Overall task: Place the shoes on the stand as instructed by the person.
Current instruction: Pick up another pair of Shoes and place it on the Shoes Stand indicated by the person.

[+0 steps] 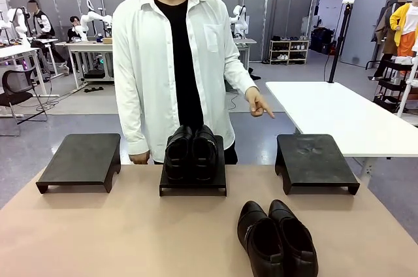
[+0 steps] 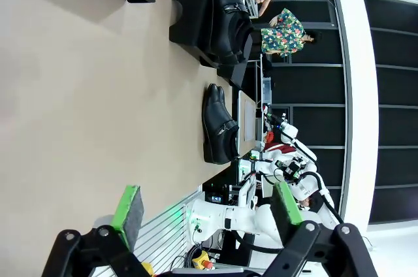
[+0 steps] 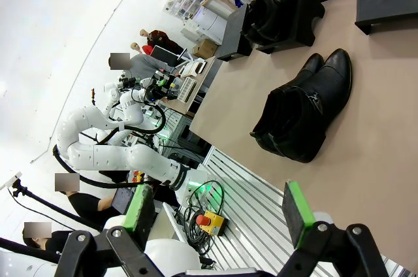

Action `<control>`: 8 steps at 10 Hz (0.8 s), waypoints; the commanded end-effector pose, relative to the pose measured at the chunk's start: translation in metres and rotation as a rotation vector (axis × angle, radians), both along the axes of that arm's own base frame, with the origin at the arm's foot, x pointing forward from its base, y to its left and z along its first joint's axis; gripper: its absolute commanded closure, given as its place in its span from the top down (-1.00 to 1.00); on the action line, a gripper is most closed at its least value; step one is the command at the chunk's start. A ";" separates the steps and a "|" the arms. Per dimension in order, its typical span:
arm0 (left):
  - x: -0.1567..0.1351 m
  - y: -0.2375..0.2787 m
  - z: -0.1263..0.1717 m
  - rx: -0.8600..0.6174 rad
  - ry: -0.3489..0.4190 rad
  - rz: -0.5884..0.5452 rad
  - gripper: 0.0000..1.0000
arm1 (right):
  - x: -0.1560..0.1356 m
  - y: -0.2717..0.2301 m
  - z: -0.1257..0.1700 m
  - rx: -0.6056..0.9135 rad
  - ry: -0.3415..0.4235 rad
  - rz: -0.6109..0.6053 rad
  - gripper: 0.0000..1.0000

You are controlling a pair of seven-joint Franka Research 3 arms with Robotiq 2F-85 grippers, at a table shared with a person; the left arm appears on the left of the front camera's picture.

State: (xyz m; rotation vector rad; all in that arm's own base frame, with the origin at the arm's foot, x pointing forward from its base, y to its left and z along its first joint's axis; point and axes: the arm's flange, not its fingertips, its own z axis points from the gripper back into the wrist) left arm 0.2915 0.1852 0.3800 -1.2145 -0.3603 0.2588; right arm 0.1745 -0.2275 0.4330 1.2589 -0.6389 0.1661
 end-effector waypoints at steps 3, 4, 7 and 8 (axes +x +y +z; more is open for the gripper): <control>-0.002 0.000 0.003 -0.001 -0.014 -0.010 1.00 | 0.009 0.026 0.060 -0.175 0.117 0.048 1.00; -0.002 0.000 0.003 -0.001 -0.014 -0.010 1.00 | 0.020 0.044 0.076 -0.243 0.174 0.060 1.00; -0.002 0.000 0.003 -0.001 -0.014 -0.010 1.00 | 0.064 0.130 0.108 -0.442 0.316 0.159 1.00; -0.002 0.000 0.003 -0.001 -0.014 -0.010 1.00 | 0.077 0.160 0.113 -0.518 0.339 0.185 1.00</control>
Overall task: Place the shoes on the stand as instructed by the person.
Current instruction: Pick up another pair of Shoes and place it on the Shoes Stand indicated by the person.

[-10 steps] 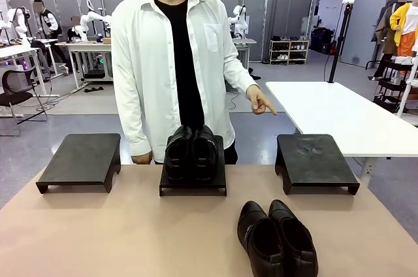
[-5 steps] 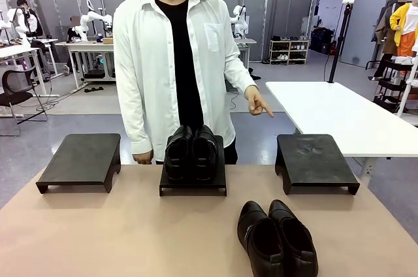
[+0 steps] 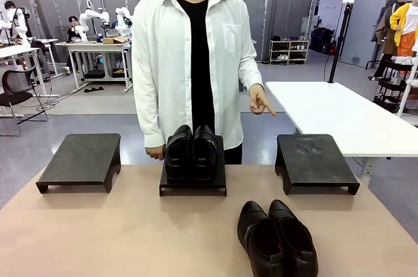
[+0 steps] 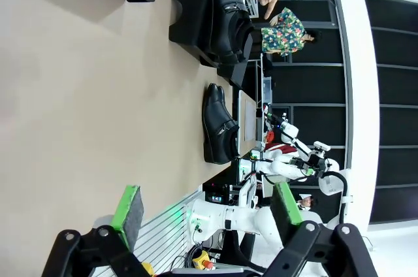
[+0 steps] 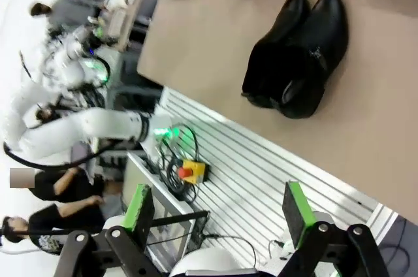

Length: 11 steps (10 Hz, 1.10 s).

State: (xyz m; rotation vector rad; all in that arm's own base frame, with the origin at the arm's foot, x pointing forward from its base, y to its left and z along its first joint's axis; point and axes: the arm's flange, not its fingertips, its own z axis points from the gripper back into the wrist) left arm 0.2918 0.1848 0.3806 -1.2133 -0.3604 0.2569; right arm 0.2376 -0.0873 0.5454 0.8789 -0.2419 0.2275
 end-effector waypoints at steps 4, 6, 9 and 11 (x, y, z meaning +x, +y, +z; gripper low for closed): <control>-0.002 0.000 0.002 -0.003 -0.013 -0.009 1.00 | 0.053 0.127 0.000 -0.288 0.117 0.162 1.00; -0.002 0.000 0.002 -0.003 -0.013 -0.009 1.00 | 0.059 0.168 -0.017 -0.419 0.117 0.105 1.00; -0.002 0.000 0.002 -0.003 -0.013 -0.009 1.00 | 0.067 0.206 -0.059 -0.590 0.068 -0.020 1.00; -0.002 0.000 0.002 -0.003 -0.013 -0.009 1.00 | 0.068 0.220 -0.077 -0.628 0.039 -0.065 1.00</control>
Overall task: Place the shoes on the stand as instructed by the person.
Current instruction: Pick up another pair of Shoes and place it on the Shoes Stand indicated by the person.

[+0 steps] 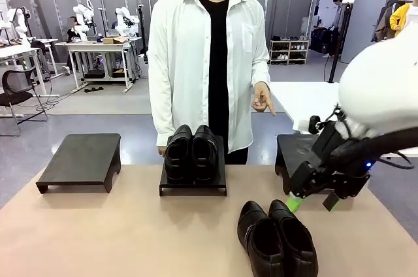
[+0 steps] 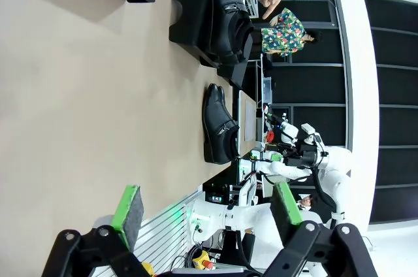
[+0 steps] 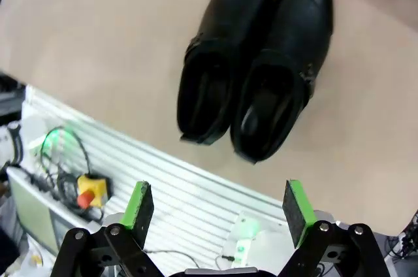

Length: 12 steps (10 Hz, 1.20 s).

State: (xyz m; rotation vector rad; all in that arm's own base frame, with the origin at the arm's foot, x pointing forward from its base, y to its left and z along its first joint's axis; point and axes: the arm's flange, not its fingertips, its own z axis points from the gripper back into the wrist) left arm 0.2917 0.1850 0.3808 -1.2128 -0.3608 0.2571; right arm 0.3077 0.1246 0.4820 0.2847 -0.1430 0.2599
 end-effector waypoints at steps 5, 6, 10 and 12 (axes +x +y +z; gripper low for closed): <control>-0.002 0.000 0.002 -0.003 -0.013 -0.010 1.00 | 0.006 0.014 -0.005 -0.028 -0.025 -0.025 1.00; -0.002 0.000 0.002 -0.003 -0.013 -0.010 1.00 | 0.006 0.014 -0.005 -0.028 -0.025 -0.025 1.00; -0.002 0.000 0.002 -0.003 -0.013 -0.010 1.00 | 0.024 0.023 -0.017 -0.068 -0.030 -0.047 1.00; -0.002 0.000 0.002 -0.003 -0.013 -0.010 1.00 | 0.039 0.033 -0.039 -0.082 -0.004 -0.086 1.00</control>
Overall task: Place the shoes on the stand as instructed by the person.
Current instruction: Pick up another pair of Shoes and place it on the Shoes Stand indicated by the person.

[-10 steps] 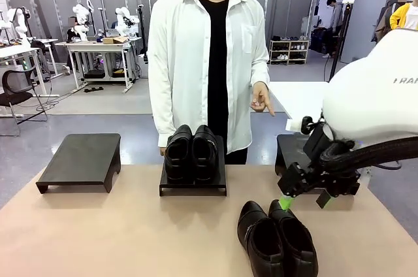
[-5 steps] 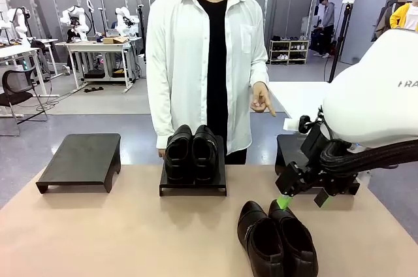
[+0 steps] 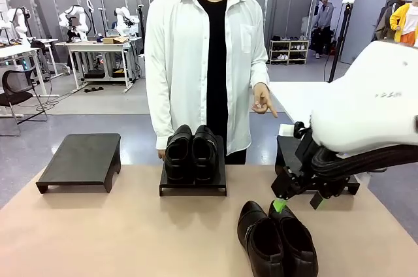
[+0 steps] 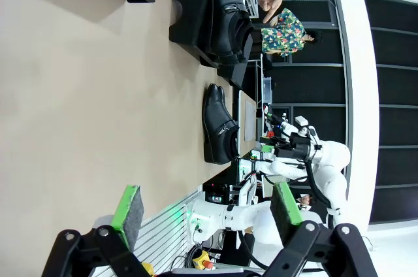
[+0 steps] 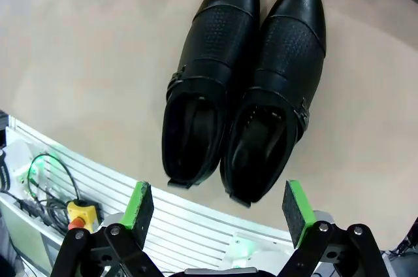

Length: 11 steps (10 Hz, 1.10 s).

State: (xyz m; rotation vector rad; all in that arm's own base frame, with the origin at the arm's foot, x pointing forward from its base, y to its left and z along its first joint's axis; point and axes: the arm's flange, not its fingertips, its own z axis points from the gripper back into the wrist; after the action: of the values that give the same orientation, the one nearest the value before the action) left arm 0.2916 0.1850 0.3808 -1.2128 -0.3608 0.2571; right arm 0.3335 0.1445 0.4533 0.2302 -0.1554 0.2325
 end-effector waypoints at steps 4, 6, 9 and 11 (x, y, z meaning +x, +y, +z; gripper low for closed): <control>-0.002 0.000 0.002 -0.003 -0.013 -0.010 1.00 | 0.019 0.033 -0.054 -0.078 0.096 -0.063 1.00; -0.002 0.000 0.002 -0.003 -0.013 -0.010 1.00 | 0.019 0.044 -0.075 -0.119 0.099 -0.071 1.00; -0.002 0.000 0.002 -0.003 -0.013 -0.010 1.00 | 0.025 0.048 -0.096 -0.155 0.096 -0.089 1.00; -0.002 0.000 0.002 -0.003 -0.013 -0.010 1.00 | 0.027 0.048 -0.108 -0.158 0.101 -0.100 1.00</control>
State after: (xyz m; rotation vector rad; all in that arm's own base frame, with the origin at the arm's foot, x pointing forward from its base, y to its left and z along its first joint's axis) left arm 0.2916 0.1850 0.3808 -1.2128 -0.3608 0.2571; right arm 0.3568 0.1856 0.3516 0.1059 -0.0295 0.1725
